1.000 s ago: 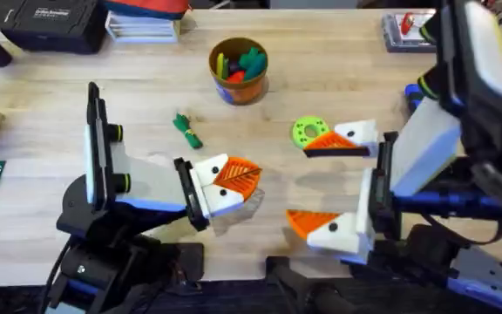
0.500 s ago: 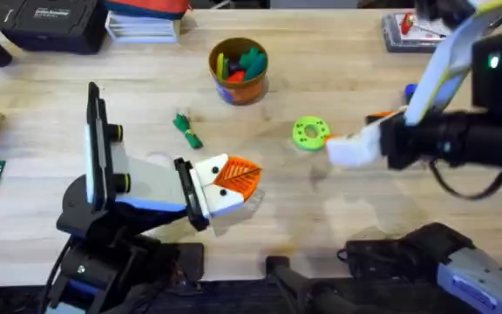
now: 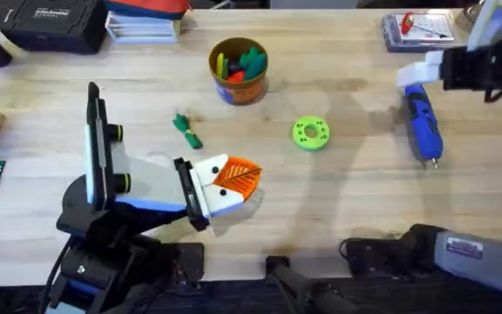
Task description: Pick up the gripper from the table and insert it into the empty holder that is missing its gripper. Then pick up a screw, insert it into the mounting hole, and use the screwdriver to tighten it. Finally, clean up the table by picking up the vegetable and placing it into the bucket.
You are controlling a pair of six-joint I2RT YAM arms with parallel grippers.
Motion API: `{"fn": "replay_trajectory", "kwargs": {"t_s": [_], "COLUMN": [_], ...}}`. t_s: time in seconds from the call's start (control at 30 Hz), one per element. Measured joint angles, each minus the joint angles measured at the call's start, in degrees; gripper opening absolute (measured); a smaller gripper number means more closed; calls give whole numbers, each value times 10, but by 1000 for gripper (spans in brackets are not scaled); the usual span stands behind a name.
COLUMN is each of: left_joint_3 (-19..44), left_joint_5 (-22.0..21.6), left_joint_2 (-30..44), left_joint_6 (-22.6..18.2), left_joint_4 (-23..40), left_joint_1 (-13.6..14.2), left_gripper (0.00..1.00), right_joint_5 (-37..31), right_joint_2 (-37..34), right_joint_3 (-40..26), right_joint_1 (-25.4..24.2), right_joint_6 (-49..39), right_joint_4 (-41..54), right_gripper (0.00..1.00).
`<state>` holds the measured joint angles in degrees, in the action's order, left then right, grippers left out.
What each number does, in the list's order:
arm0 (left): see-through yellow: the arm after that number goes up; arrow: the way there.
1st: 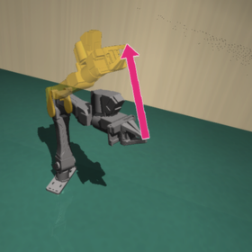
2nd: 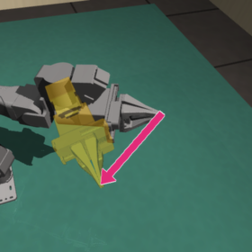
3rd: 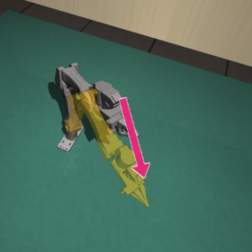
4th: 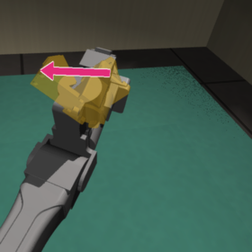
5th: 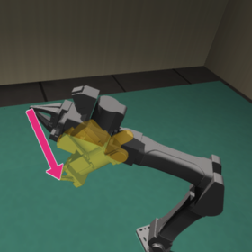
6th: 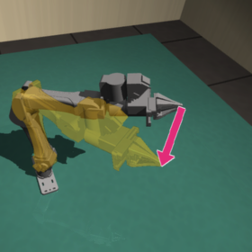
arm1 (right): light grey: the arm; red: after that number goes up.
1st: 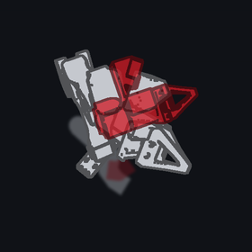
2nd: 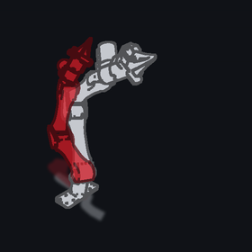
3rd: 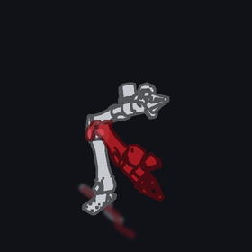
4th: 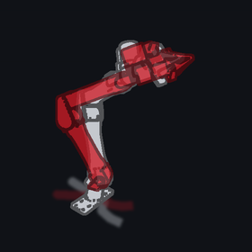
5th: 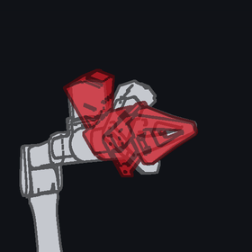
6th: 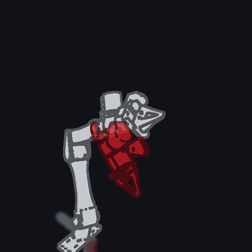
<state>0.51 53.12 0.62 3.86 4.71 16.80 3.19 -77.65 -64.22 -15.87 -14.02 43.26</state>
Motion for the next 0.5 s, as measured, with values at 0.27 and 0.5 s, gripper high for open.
{"fn": "replay_trajectory", "kwargs": {"t_s": [0.27,0.5], "left_joint_3": [0,0], "left_joint_5": [0,0], "left_joint_2": [0,0], "left_joint_6": [0,0], "left_joint_4": [0,0], "left_joint_1": [0,0], "left_gripper": [5,5], "right_joint_5": [-3,-13], "right_joint_2": [-103,-154], "right_joint_3": [-32,-32], "right_joint_1": [-14,-46], "right_joint_6": [-90,-131], "right_joint_4": [15,11], "right_gripper": [994,994]}}
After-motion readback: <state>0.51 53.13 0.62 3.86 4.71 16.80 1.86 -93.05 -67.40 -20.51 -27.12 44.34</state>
